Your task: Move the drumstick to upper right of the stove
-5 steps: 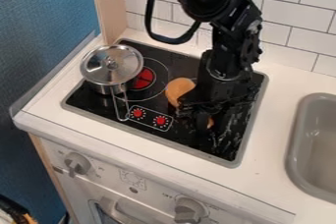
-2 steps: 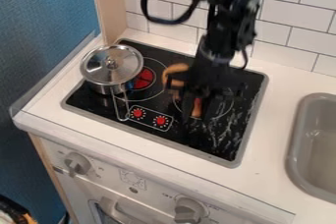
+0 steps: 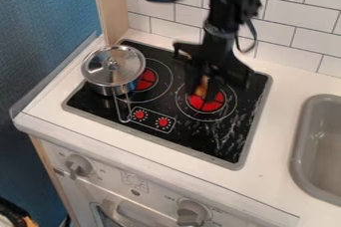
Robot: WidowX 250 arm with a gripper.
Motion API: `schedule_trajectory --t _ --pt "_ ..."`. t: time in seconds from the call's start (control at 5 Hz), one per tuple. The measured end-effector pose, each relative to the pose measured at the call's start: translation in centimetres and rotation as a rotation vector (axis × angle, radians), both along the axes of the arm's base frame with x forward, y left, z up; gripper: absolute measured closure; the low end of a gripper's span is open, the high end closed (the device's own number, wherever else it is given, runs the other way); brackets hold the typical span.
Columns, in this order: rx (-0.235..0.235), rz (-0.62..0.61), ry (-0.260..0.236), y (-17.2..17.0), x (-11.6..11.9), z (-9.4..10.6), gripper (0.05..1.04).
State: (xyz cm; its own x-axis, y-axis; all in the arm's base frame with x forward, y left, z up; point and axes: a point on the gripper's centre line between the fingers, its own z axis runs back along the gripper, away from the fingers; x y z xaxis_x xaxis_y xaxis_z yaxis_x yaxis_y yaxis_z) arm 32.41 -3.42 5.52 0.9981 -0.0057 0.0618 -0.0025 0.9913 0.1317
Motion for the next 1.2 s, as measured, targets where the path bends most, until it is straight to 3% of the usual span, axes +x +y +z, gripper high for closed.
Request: schedule_trajectory --t 0.4,0.6,0.8,1.0,1.2 --pt "0.088 -0.497 0.088 0.7 3.3 0.0 0.749" --pt "0.155 -0.741 0.063 0.2 4.4 -0.1 0.749" --pt "0.211 -1.000 0.098 0.0 5.0 -1.2 0.748" --pt "0.213 -1.257 0.096 -0.6 6.1 -1.8 0.749" --pt "0.196 -1.306 0.148 -0.5 6.9 -3.6 0.749"
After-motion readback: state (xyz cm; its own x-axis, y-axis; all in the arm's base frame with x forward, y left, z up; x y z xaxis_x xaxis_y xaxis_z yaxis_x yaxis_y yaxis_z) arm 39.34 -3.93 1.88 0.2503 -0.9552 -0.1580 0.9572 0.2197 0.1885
